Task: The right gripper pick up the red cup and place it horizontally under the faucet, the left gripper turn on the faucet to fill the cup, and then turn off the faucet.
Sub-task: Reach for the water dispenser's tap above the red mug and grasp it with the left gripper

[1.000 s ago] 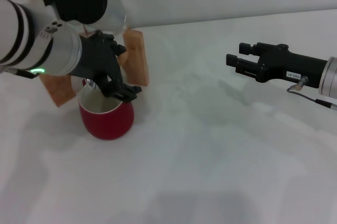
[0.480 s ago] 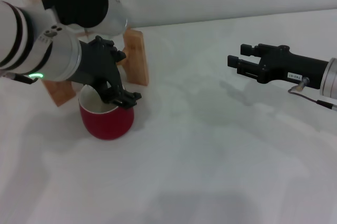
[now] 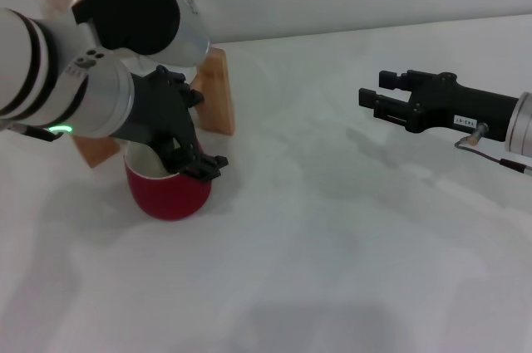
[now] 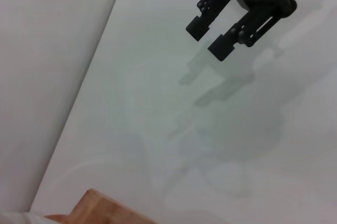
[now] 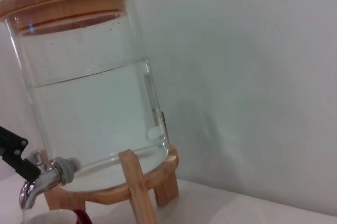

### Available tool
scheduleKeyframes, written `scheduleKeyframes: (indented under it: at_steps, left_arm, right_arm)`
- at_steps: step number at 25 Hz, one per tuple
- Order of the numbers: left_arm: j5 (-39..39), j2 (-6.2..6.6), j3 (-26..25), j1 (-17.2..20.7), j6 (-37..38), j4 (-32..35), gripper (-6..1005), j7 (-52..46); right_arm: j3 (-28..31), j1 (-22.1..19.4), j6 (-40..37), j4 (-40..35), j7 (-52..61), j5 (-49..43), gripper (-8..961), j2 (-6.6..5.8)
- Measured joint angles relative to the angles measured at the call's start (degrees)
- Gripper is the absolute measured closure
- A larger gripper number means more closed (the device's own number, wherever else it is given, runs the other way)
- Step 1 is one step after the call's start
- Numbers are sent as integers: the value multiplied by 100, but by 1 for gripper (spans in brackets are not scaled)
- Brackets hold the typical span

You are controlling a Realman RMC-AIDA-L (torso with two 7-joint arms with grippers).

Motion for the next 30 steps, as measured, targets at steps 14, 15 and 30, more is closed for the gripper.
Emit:
scheduleKeyframes:
  at_steps: [14,15,30]
  left_arm:
    - [241,-9,143,45,114,182,123,-100]
    - [267,-9,144,48,130,182,123,-117]
    - [446,-9,112,84,310,247,123,-180]
  right_arm:
    - [0,-52,22,-9,8,0,421,9]
    - [0,-54,22,-9,8,0,421,9]
    - [0,-57,22,-8,9,0,420,-9]
